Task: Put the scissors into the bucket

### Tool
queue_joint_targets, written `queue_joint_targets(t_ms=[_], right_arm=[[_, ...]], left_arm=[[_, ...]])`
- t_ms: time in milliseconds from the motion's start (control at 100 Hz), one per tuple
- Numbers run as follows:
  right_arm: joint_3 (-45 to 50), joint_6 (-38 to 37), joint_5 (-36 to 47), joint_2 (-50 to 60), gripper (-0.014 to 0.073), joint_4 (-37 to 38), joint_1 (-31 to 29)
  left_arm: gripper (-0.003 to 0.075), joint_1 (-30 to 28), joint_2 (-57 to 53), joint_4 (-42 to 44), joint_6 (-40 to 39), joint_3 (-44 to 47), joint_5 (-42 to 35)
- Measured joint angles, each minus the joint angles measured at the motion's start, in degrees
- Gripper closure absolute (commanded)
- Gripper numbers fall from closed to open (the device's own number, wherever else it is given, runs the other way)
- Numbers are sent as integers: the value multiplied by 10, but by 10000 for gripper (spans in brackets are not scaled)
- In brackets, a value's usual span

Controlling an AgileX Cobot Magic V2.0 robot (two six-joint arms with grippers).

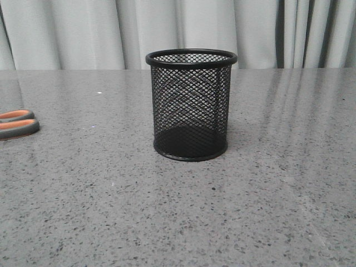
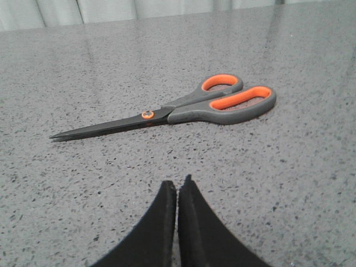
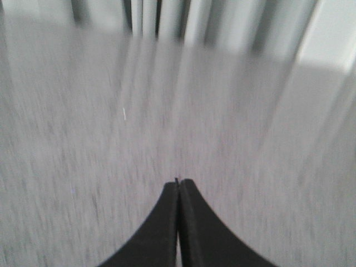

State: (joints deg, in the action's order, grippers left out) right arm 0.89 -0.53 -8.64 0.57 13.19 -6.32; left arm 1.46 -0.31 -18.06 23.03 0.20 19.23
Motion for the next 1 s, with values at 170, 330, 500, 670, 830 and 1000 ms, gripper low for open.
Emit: queue_joint_targets(t_ms=[170,330,500,670,830,1000], right_arm=[[0,0,151,0,645,3,0],[0,-61,227,0,645,-41,0],[-1,-108,174,0,645,-140,-1],[-69,-113,52,0,643,-160,-2],[-167,-113,-67,-57,554,-163,12],[-250,-87,-178,-157,251,-163,51]], left_arm=[[740,0,0,-197,0,0,-65],[740,0,0,-431,-1,0,-140],[697,0,0,-525,-1,0,-155],[393,0,0,-490,40,-27,-80],[337,0,47,-400,65,-116,-29],[382,0,159,-295,107,-225,79]])
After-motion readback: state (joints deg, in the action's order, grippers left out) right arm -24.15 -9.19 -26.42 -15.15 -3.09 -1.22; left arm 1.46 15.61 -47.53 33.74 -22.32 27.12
